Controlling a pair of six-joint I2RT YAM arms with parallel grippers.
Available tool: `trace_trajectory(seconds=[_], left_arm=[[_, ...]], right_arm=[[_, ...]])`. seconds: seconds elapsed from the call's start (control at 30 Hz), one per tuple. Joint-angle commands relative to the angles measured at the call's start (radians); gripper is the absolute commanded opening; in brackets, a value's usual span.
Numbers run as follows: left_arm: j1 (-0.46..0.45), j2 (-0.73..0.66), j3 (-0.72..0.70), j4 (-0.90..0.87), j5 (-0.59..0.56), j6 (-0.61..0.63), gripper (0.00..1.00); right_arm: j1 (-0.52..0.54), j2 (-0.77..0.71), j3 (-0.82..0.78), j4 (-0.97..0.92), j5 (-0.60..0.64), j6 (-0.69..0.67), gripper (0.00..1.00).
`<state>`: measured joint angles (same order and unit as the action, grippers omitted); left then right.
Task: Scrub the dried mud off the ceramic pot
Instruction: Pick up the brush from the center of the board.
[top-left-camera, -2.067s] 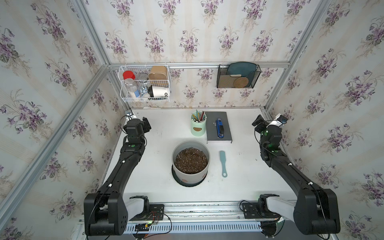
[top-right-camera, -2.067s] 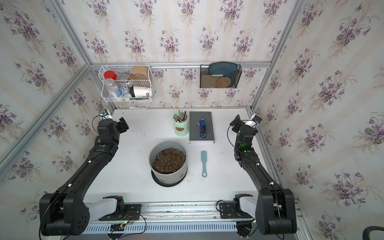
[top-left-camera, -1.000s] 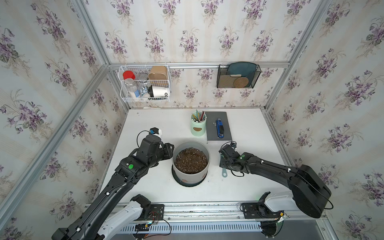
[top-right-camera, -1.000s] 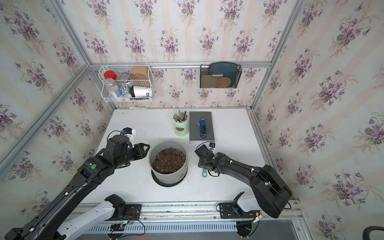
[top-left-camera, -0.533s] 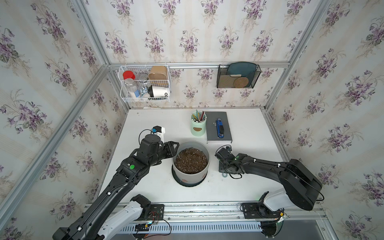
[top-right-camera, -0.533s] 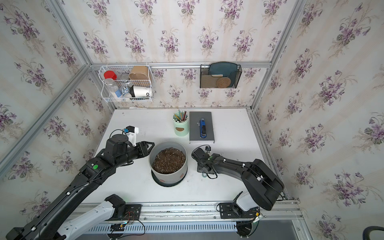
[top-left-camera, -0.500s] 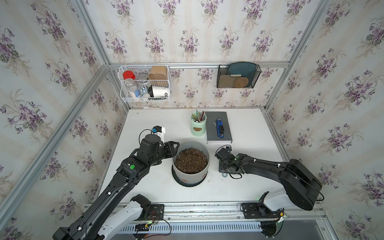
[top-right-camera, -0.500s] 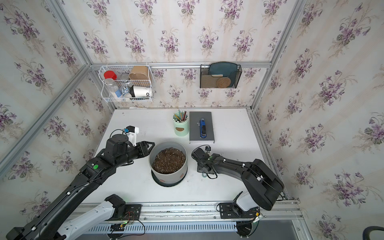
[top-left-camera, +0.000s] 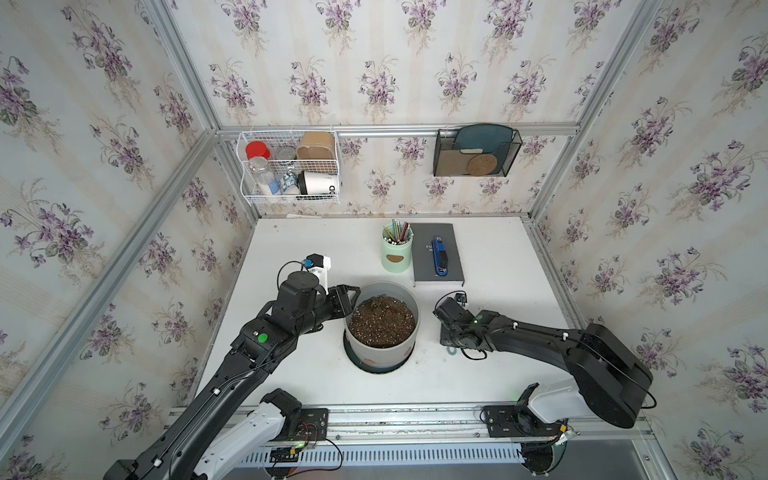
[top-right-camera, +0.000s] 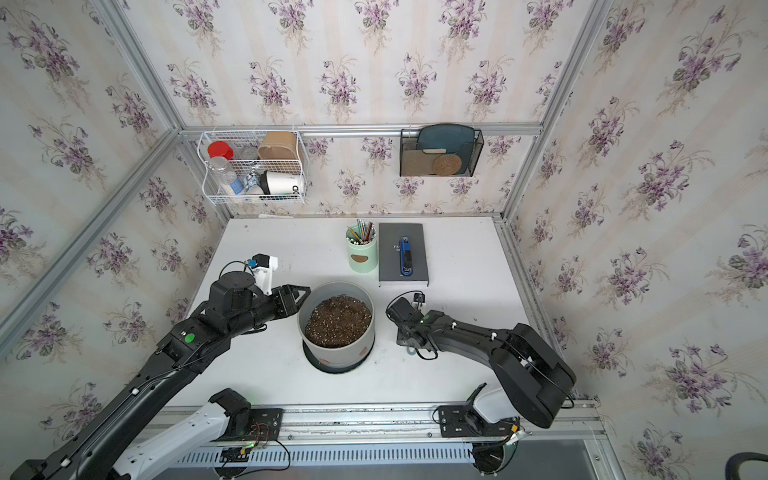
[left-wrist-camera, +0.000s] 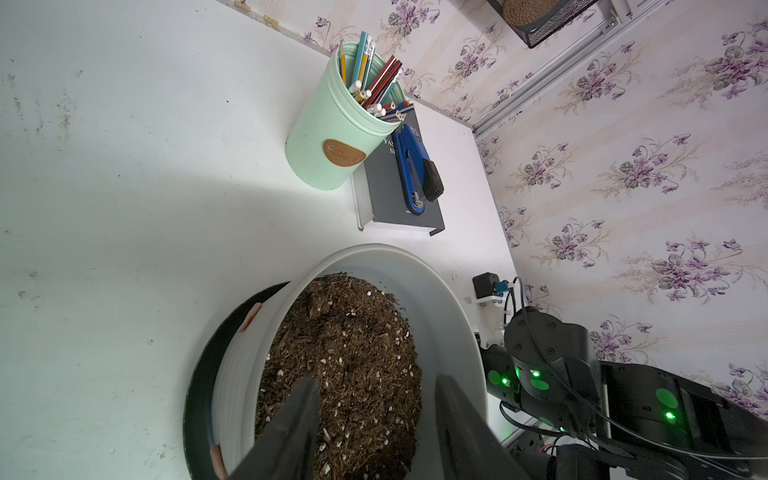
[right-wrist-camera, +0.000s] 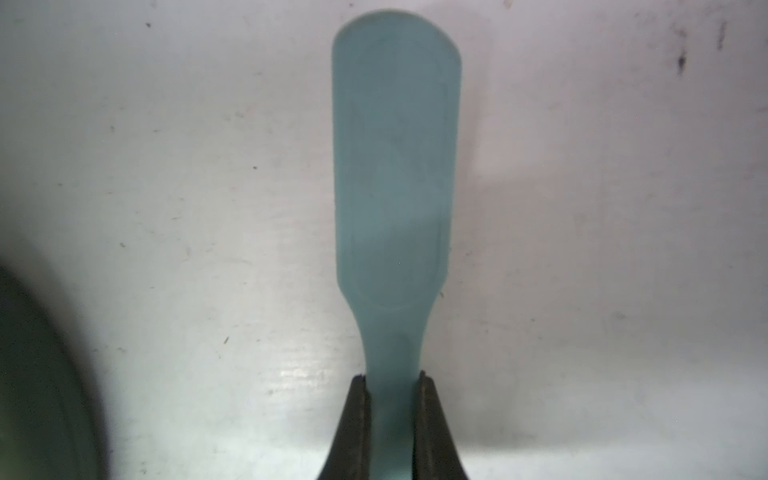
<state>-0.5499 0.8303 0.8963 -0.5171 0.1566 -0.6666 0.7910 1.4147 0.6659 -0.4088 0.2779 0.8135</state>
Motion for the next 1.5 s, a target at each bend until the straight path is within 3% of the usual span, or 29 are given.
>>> trace_trajectory(seconds=[0.0,0.2,0.37,0.5,0.7,0.83,1.0,1.17,1.33,1.47], left_arm=[[0.001,-0.004,0.004,0.040,0.014,-0.001,0.51],[0.004,0.016,0.051,0.076,0.081,0.017,0.61],[0.005,0.035,0.061,0.147,0.179,0.006,0.62],[0.009,0.036,0.023,0.315,0.321,-0.031,0.63],[0.032,0.092,-0.047,0.642,0.522,-0.182,0.56],[0.038,0.122,-0.088,0.910,0.614,-0.283,0.55],[0.038,0.164,-0.100,1.111,0.665,-0.334,0.54],[0.038,0.204,-0.126,1.275,0.678,-0.404,0.41],[0.038,0.226,-0.136,1.310,0.683,-0.415,0.25],[0.038,0.236,-0.140,1.328,0.697,-0.421,0.22]], right_arm=[[0.001,-0.043,0.018,-0.039,-0.017,-0.005,0.00],[0.001,-0.224,0.145,-0.018,-0.070,-0.125,0.00],[-0.006,-0.290,0.285,-0.025,-0.170,-0.186,0.00],[-0.006,-0.351,0.316,0.112,-0.354,-0.232,0.00],[-0.005,-0.408,0.325,0.390,-0.666,-0.177,0.00],[-0.006,-0.401,0.333,0.483,-0.788,-0.129,0.00],[-0.004,-0.378,0.294,0.639,-0.891,-0.021,0.00],[-0.004,-0.365,0.283,0.680,-0.911,0.017,0.00],[-0.004,-0.351,0.273,0.705,-0.921,0.047,0.00],[-0.004,-0.327,0.270,0.710,-0.921,0.060,0.00]])
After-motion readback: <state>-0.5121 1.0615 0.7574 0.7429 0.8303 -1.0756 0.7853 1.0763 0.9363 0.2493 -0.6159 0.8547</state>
